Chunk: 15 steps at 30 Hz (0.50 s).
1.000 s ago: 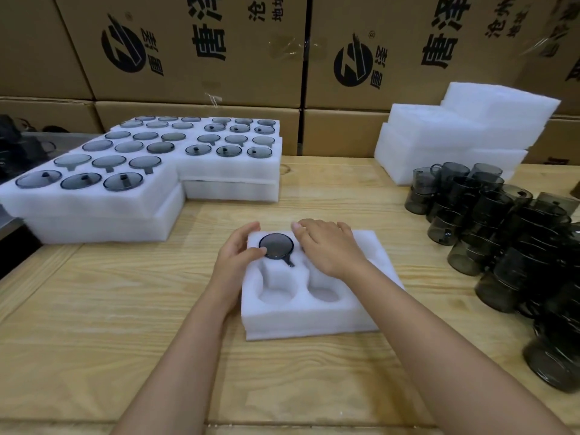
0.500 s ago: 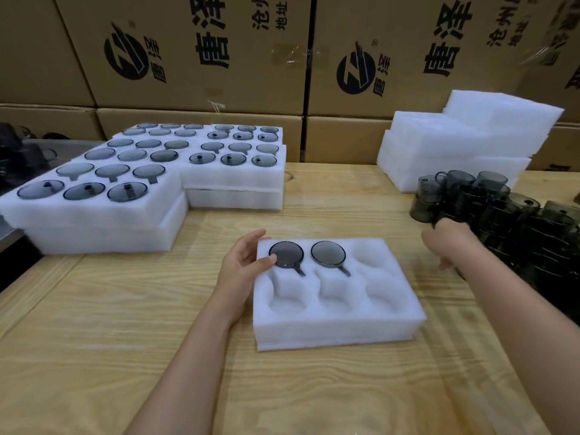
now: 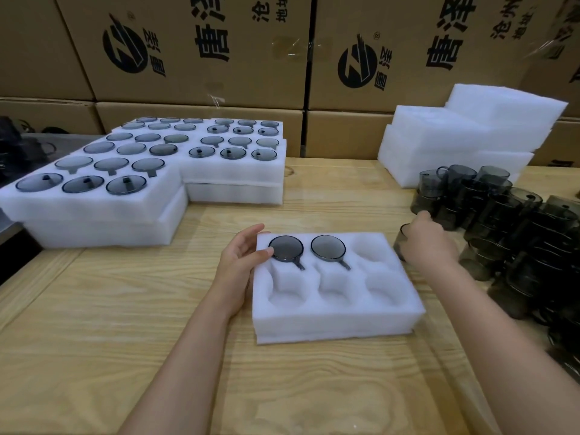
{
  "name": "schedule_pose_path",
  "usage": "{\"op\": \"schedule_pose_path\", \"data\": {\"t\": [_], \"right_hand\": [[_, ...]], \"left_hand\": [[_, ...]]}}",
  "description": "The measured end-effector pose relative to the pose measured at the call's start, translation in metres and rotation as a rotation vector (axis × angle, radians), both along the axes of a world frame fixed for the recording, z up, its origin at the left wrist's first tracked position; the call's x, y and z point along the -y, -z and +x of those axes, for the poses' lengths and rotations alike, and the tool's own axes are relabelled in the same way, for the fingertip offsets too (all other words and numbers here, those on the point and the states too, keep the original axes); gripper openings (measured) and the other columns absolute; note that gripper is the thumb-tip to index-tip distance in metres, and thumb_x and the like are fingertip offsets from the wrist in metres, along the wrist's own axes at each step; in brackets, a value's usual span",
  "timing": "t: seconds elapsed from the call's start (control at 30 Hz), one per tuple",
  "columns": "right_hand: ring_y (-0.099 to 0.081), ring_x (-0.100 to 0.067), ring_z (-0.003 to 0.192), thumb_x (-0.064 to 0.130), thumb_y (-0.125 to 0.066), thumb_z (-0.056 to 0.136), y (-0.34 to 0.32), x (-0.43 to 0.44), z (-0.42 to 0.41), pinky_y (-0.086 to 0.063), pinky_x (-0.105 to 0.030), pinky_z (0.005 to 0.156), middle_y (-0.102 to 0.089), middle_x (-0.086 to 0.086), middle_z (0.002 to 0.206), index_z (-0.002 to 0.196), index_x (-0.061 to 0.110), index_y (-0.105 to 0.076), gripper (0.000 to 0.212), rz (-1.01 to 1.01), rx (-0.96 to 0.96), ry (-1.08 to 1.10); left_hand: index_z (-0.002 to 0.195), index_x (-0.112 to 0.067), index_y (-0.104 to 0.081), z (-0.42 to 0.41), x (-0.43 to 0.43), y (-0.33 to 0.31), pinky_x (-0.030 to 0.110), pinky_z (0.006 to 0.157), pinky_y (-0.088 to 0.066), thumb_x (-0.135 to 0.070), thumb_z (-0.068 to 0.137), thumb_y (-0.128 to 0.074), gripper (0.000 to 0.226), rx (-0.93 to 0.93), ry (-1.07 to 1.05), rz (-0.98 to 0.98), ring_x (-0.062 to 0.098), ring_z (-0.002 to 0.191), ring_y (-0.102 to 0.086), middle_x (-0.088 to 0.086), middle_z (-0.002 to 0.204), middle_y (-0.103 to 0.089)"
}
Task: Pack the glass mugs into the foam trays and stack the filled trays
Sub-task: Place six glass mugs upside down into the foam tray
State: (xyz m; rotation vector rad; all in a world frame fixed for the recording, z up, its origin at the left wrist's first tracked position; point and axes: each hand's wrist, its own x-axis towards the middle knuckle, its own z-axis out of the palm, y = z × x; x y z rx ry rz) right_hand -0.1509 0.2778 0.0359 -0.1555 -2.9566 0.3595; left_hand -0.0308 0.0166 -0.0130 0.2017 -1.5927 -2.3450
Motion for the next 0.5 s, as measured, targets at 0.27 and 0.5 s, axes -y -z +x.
{"op": "schedule_pose_path", "data": {"t": [0.27, 0.5], "right_hand": [[-0.050, -0.033, 0.071, 0.007, -0.053, 0.077, -0.034, 0.009, 0.032, -0.037, -0.027, 0.055, -0.059, -0.012, 0.079, 0.067, 0.013, -0.060, 0.013, -0.124, -0.113, -0.135], [-0.056, -0.025, 0.075, 0.010, -0.065, 0.077, -0.082, 0.039, 0.076, -0.048, -0.031, 0.064, -0.062, -0.007, 0.075, 0.070, 0.015, -0.063, 0.009, -0.328, -0.203, -0.516]], "left_hand": [[0.119, -0.016, -0.060, 0.003, -0.002, -0.003, 0.032, 0.079, -0.055, -0.001, 0.067, -0.070, 0.054, -0.005, -0.011, 0.000, 0.021, 0.096, -0.067, 0.002, 0.104, -0.070], [0.132, -0.037, -0.046, 0.009, -0.021, -0.039, 0.001, 0.092, -0.032, -0.022, 0.077, -0.076, 0.065, -0.148, -0.068, -0.700, -0.009, 0.126, -0.042, -0.021, 0.131, -0.054]]}}
